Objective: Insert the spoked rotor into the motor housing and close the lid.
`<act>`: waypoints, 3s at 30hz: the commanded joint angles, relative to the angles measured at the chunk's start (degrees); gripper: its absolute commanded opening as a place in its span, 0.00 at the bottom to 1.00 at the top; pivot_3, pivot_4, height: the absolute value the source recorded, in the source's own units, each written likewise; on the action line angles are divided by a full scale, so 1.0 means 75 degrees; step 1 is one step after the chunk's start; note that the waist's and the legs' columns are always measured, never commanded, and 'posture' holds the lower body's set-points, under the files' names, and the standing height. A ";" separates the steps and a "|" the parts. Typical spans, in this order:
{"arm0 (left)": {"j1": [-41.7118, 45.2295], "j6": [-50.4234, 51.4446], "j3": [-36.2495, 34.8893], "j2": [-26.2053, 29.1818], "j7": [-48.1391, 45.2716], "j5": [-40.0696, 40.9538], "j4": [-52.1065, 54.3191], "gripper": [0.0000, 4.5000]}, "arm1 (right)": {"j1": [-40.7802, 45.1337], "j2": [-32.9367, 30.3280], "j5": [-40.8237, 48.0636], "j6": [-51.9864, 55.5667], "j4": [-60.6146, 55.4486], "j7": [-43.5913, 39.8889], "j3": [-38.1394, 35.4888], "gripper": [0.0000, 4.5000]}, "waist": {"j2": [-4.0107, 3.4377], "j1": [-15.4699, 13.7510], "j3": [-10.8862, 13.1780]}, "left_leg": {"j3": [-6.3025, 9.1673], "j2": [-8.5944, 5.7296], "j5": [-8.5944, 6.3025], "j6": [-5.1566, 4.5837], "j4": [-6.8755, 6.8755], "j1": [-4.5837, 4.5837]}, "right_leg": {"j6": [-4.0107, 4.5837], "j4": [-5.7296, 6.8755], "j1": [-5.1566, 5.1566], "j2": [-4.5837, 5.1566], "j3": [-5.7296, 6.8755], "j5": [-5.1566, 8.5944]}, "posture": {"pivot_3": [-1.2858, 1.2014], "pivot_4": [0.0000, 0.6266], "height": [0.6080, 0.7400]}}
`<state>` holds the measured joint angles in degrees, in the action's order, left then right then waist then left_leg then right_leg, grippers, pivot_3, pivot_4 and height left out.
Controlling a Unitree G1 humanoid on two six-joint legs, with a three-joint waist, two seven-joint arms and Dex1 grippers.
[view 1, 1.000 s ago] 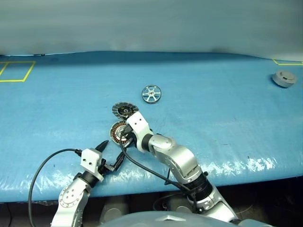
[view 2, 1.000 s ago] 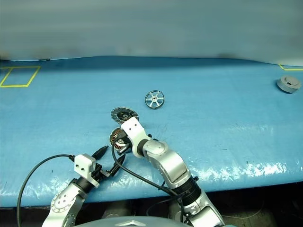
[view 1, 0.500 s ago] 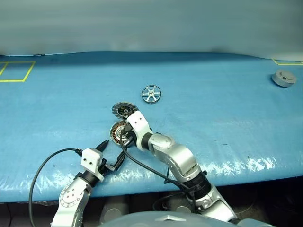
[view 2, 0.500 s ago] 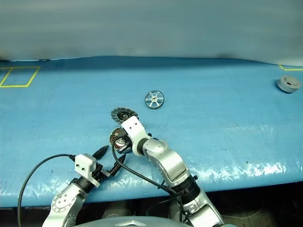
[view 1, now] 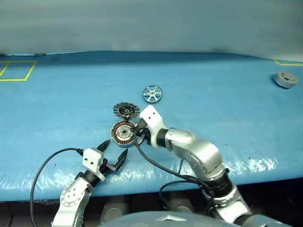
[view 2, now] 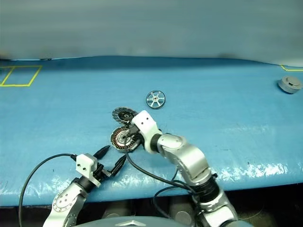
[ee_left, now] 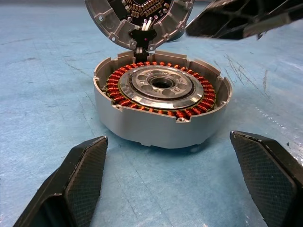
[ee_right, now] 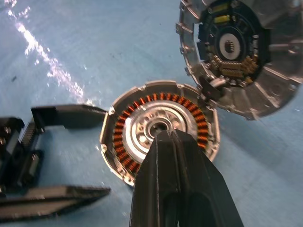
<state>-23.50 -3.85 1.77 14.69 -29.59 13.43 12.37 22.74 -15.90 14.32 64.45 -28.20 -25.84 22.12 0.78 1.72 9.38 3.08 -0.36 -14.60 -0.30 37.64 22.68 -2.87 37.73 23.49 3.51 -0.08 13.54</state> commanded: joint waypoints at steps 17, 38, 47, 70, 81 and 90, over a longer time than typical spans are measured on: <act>0.0121 -0.0021 0.0091 0.0126 0.0005 -0.0031 0.0275 1.00 | 0.3719 -0.0856 -0.2073 -0.3311 0.5611 -0.0754 0.0354 0.65 | -0.0010 0.0028 0.0010 | -0.0026 -0.0003 -0.0004 -0.0007 -0.0008 0.0013 | -0.0022 0.0005 0.0006 -0.0004 -0.0003 -0.0038 | 0.52 0.24 1.00; -0.0009 0.0034 0.0243 0.0025 0.0329 -0.0055 0.0515 1.00 | 0.4725 0.1340 -0.2605 -0.4536 0.9040 0.0920 -0.0900 0.84 | -0.0029 0.0053 0.0021 | -0.0032 -0.0004 -0.0002 -0.0005 -0.0013 0.0012 | -0.0022 0.0016 0.0018 -0.0006 -0.0017 -0.0042 | 0.52 0.24 1.00; 0.0012 0.0062 0.0250 0.0055 0.0302 -0.0027 0.0495 1.00 | 0.4524 0.1709 -0.2602 -0.4392 0.9056 0.1274 -0.1206 0.84 | -0.0030 0.0052 0.0021 | -0.0033 -0.0004 -0.0002 -0.0005 -0.0015 0.0011 | -0.0022 0.0018 0.0018 -0.0007 -0.0017 -0.0042 | 0.52 0.24 1.00; 0.0061 0.0019 0.0187 0.0118 0.0247 -0.0020 0.0337 1.00 | 0.4538 0.2045 -0.2523 -0.4729 1.0107 0.2137 -0.2034 0.84 | -0.0033 0.0058 0.0020 | -0.0037 -0.0004 0.0000 -0.0004 -0.0012 0.0001 | -0.0023 0.0024 0.0010 -0.0010 -0.0021 -0.0042 | 0.52 0.24 1.00; 0.0093 0.0005 0.0196 0.0098 0.0272 -0.0043 0.0319 1.00 | 0.4641 0.2121 -0.2773 -0.4879 1.0559 0.2119 -0.1856 0.33 | -0.0035 0.0065 0.0016 | -0.0037 -0.0004 0.0001 -0.0005 -0.0011 -0.0002 | -0.0023 0.0025 0.0007 -0.0012 -0.0025 -0.0043 | 0.52 0.24 1.00; 0.0129 -0.0022 0.0155 0.0080 0.0316 -0.0069 0.0268 1.00 | 0.4513 0.1998 -0.2904 -0.4868 1.0567 0.2003 -0.1759 0.30 | -0.0042 0.0066 0.0010 | -0.0038 -0.0004 0.0002 -0.0005 -0.0009 -0.0008 | -0.0024 0.0026 0.0003 -0.0013 -0.0028 -0.0043 | 0.52 0.24 1.00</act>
<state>-22.64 -2.97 3.07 15.41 -27.43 13.35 13.58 57.50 -0.39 -6.66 26.88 50.56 -10.31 8.55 0.47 2.22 9.45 2.79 -0.39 -14.58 -0.34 37.57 22.61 -3.05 37.93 23.51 3.41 -0.30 13.22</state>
